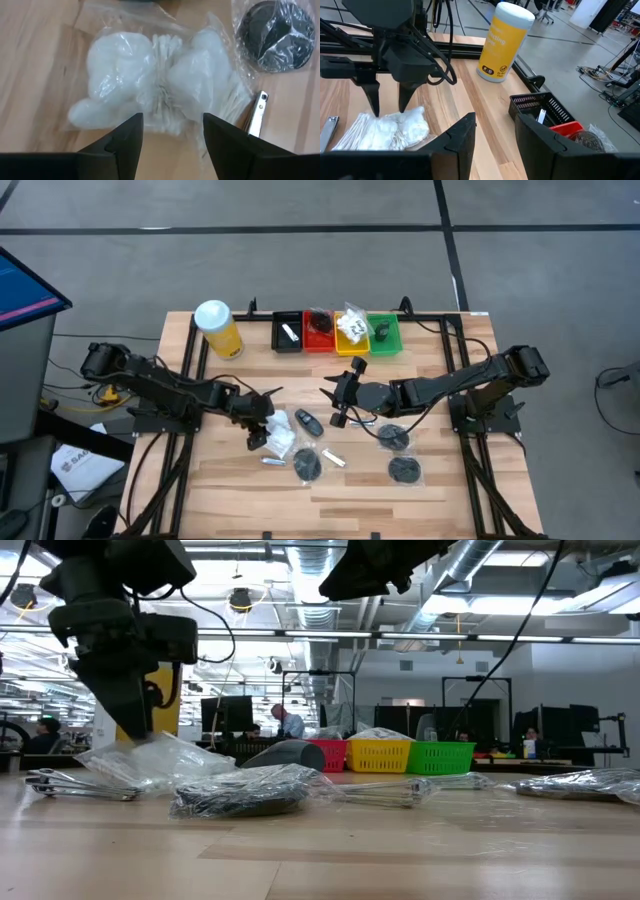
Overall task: Pick & Place Travel size toiletries
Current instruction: Put the cotton pack into the yellow bin
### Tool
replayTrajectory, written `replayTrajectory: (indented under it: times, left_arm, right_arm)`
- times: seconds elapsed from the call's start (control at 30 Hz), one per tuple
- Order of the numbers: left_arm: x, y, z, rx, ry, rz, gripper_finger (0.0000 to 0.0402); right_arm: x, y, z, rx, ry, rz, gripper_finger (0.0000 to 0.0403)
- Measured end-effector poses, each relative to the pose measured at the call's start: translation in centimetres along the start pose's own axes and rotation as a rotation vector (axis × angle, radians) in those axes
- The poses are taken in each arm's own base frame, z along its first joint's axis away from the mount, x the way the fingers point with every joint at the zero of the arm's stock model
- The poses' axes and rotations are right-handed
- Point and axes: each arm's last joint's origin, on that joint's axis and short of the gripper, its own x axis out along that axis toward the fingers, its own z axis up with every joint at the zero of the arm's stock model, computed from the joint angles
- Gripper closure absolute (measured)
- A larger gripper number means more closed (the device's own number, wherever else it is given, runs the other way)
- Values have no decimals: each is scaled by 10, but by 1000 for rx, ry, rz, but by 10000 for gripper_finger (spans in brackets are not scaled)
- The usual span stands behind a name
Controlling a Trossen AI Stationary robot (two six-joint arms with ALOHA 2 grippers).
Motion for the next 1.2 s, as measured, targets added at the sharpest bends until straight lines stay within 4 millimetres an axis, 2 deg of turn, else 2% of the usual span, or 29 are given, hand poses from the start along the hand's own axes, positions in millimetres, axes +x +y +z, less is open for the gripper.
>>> replayTrajectory:
  times: [0.4, 0.5, 0.6, 0.8, 1.03, 1.2]
  left_arm:
    - [10, 2, -7, -10, -70, -107, 211]
    - [12, 4, -11, -23, -70, -106, 233]
    - [14, 5, -14, -23, -75, -107, 271]
    - [15, 5, -14, -15, -80, -108, 388]
    - [11, 4, -12, -6, -113, -124, 400]
    - [-5, 2, -8, 17, -194, -164, 401]
  right_arm:
    - [0, 0, 0, 0, 0, 0, 274]
    - [0, 0, 0, 0, 0, 0, 274]
    - [0, 0, 0, 0, 0, 0, 274]
    - [0, 0, 0, 0, 0, 0, 274]
    - [0, 0, 0, -1, 2, 0, 274]
    - [0, 0, -1, -4, 5, 0, 274]
